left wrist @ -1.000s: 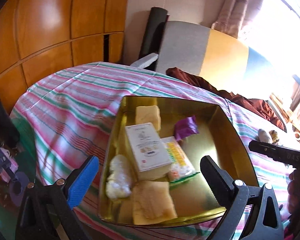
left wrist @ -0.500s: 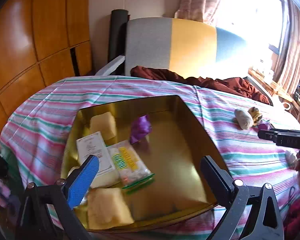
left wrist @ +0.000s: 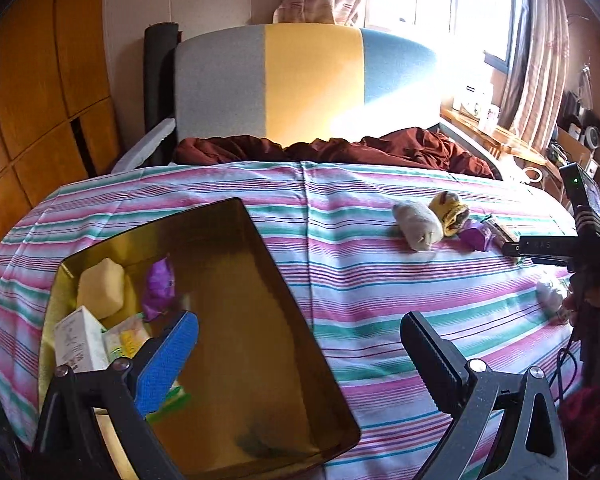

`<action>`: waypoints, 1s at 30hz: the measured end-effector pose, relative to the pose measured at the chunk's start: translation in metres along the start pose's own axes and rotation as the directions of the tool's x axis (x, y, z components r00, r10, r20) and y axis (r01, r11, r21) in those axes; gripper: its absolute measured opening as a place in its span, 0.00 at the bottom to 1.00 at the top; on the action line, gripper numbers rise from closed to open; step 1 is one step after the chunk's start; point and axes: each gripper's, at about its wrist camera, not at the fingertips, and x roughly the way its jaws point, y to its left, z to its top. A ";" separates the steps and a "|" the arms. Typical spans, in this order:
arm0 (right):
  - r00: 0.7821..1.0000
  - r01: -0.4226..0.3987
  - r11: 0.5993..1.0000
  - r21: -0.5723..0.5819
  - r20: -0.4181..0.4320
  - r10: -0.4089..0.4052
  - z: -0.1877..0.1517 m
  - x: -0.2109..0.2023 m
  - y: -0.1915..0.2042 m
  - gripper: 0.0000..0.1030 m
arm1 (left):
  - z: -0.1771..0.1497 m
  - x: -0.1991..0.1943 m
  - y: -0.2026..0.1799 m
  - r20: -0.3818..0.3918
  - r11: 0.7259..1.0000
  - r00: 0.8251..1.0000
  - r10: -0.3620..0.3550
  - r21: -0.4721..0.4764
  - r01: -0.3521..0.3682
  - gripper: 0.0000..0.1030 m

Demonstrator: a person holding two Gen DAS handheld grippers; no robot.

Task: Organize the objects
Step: 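Move both tools back toward the remaining items on the cloth, then grasp the cream knit sock with the left gripper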

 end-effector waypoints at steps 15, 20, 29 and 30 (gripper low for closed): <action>0.993 -0.116 0.965 0.235 0.044 0.109 0.010 -0.011 -0.041 0.69 | 0.047 0.086 -0.079 -0.117 0.993 0.986 -0.121 -0.026 0.119 0.96; 0.987 -0.154 0.942 0.300 0.093 0.131 0.012 -0.017 -0.055 0.69 | 0.069 0.120 -0.100 -0.120 0.994 0.987 -0.106 -0.007 0.106 0.95; 0.981 -0.195 0.884 0.425 0.098 0.169 0.011 -0.011 -0.081 0.70 | 0.097 0.183 -0.132 -0.151 0.996 0.987 -0.063 0.046 0.071 0.87; 0.981 -0.192 0.885 0.424 0.094 0.168 0.011 -0.010 -0.080 0.71 | 0.098 0.190 -0.134 -0.159 0.996 0.985 -0.067 0.043 0.075 0.85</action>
